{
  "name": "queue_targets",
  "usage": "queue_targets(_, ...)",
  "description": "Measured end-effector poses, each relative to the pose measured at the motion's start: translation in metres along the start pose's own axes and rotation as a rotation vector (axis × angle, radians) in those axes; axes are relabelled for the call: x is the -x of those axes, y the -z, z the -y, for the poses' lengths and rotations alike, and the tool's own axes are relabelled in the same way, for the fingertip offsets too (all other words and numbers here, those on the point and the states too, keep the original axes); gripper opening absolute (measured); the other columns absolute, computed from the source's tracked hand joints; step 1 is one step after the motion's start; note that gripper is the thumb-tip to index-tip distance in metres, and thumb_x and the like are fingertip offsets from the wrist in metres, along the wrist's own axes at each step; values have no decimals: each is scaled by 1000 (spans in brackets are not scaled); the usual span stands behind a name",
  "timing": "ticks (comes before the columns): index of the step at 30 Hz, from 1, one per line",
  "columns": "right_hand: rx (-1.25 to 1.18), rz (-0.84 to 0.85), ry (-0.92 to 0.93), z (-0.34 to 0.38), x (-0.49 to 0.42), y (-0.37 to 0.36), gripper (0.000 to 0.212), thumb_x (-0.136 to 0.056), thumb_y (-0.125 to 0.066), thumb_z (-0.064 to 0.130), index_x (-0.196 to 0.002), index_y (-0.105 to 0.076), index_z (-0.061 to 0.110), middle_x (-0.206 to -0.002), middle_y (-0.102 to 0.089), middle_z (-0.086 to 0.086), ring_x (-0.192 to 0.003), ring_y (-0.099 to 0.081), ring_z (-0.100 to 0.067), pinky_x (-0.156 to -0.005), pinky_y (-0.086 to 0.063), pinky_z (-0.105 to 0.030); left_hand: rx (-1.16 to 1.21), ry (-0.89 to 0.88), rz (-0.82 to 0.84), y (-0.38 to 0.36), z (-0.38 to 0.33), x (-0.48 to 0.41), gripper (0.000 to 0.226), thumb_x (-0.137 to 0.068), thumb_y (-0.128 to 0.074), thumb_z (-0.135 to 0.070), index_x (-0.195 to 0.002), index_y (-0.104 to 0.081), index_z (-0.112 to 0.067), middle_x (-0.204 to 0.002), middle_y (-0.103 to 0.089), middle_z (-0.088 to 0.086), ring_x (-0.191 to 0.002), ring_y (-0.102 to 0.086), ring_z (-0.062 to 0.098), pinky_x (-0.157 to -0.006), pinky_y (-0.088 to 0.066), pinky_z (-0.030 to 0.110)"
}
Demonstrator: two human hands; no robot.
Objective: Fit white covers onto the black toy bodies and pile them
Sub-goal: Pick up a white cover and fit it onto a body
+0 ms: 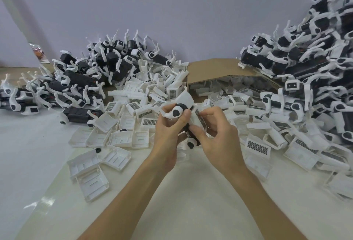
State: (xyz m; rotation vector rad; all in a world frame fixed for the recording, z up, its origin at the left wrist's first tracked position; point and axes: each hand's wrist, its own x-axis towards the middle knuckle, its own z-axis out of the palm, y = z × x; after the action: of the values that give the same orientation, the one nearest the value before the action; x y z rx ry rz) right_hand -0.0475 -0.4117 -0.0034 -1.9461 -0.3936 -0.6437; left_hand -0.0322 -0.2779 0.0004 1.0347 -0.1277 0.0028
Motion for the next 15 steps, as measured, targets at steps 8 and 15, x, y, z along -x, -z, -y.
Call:
queue_targets(8, -95, 54, -58, -2, -1, 6, 22, -88, -75, 21, -93, -55, 30, -97, -73, 15, -91, -72, -8, -81, -58, -33, 13, 22, -7, 2, 1, -1, 52, -77, -83, -29, -120, -58, -13, -102, -76, 5, -96, -74, 25, -71, -58, 29)
queue_targets(15, -310, 110, -120, 1, -8, 19, 22, -87, -73, 2, -91, -58, 19, -99, -78, 0, -93, -75, -20, -82, -60, -35, 10, 14, 27, 3, 3, -3, 51, -77, -76, -25, -122, -57, -9, -108, -76, 6, -96, -73, 23, -70, -58, 29)
